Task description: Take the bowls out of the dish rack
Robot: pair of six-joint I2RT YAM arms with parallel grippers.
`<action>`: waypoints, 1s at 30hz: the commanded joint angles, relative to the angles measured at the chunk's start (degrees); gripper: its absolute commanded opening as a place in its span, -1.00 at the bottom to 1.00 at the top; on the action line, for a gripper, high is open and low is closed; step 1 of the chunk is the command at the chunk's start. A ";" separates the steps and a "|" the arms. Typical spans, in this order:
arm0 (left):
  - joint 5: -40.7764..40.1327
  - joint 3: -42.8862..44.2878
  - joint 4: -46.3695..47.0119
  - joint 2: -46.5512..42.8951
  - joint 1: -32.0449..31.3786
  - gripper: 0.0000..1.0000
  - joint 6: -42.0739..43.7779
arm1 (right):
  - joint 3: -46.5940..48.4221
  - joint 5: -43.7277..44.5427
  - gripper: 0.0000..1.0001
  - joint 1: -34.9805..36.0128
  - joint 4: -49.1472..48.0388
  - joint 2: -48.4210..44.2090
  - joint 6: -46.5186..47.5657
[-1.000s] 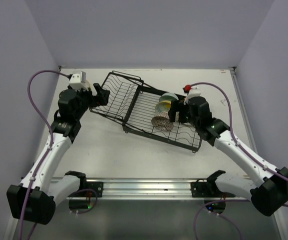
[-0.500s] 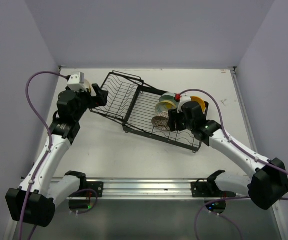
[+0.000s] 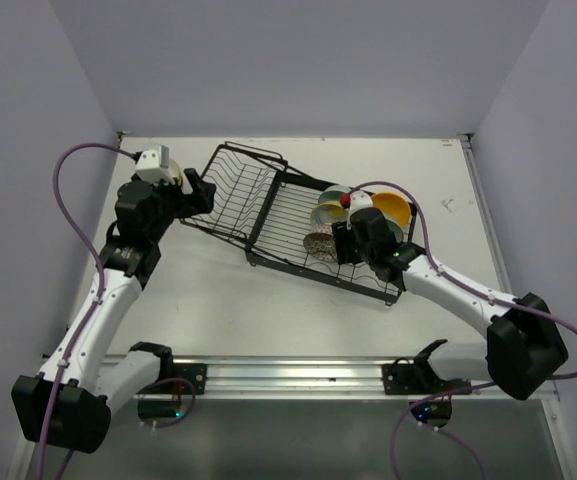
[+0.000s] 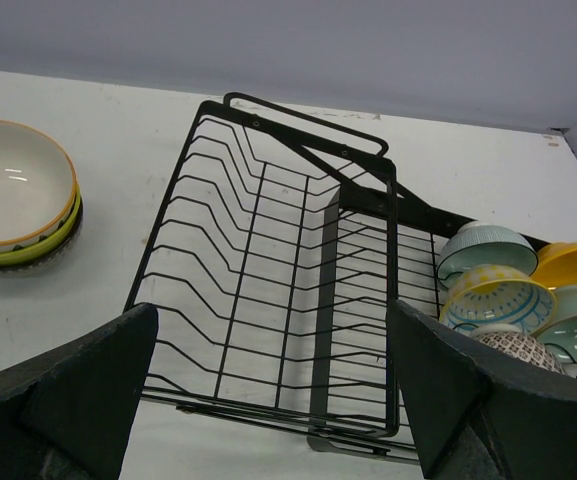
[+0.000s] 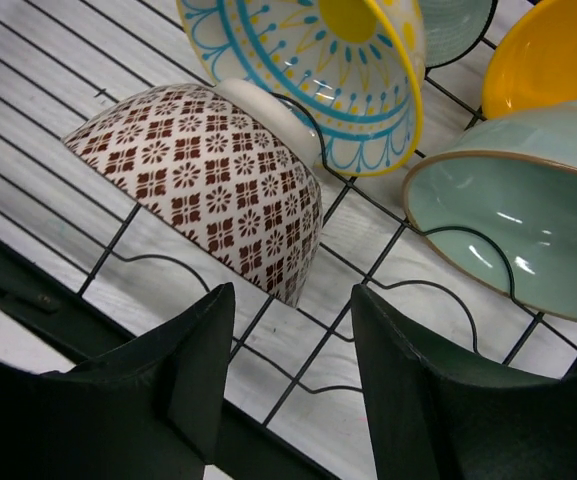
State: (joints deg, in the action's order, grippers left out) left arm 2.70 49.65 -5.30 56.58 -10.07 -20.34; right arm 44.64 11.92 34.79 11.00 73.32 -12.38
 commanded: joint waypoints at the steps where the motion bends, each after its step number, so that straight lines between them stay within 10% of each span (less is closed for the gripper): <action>1: -0.50 1.86 1.08 0.38 -0.22 1.00 0.65 | -0.61 6.35 0.07 0.63 -5.02 1.56 -0.62; 19: 0.90 2.21 0.64 2.31 -0.22 1.00 0.21 | -3.42 17.78 -0.24 7.40 -19.53 8.68 2.18; 30: 1.26 2.38 0.38 2.92 -0.22 1.00 -0.05 | -1.93 24.90 -0.86 9.95 -20.41 10.00 4.91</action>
State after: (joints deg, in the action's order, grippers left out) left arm 3.42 49.69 -5.52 59.35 -10.07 -20.38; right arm 40.99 34.83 43.38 -4.43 84.38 -7.81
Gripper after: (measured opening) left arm 0.997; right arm 0.189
